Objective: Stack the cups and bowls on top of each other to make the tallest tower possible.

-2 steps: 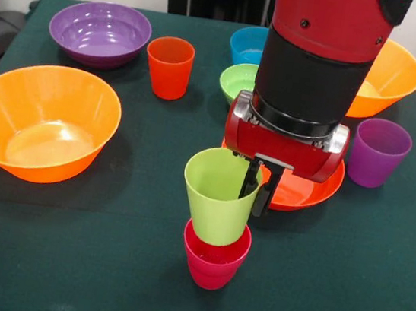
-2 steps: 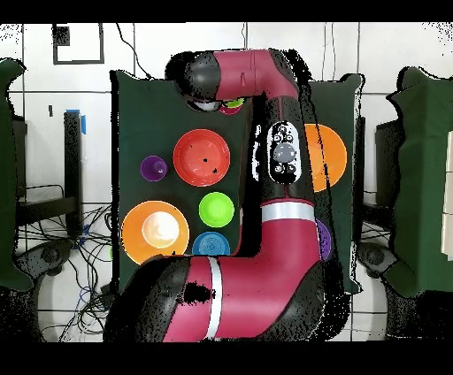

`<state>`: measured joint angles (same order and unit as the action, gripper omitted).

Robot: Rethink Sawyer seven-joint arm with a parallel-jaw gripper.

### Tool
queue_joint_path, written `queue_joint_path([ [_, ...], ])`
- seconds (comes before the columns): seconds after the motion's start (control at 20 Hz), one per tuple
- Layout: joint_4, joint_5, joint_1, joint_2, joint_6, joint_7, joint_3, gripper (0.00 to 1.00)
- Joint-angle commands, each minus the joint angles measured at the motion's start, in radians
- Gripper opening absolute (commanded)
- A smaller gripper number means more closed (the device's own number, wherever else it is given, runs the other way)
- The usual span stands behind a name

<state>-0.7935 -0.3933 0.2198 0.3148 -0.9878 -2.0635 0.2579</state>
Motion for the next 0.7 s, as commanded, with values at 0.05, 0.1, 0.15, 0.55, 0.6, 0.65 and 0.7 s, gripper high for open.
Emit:
queue_joint_path([
  [0.05,0.012,-0.068,-0.026,-0.005,-0.071,0.320,0.058,0.00],
  [0.1,0.007,-0.068,-0.025,-0.004,-0.066,0.319,0.058,0.00],
  [0.15,0.023,-0.070,-0.026,-0.014,-0.070,0.321,0.061,0.00],
  [0.55,0.020,-0.077,-0.033,-0.016,-0.049,0.303,0.057,0.00],
  [0.6,0.026,-0.078,-0.033,-0.019,-0.049,0.305,0.059,0.00],
  [0.65,0.021,-0.079,-0.033,-0.018,-0.048,0.305,0.057,0.00],
  [0.7,0.026,-0.081,-0.034,-0.020,-0.051,0.307,0.058,0.00],
])
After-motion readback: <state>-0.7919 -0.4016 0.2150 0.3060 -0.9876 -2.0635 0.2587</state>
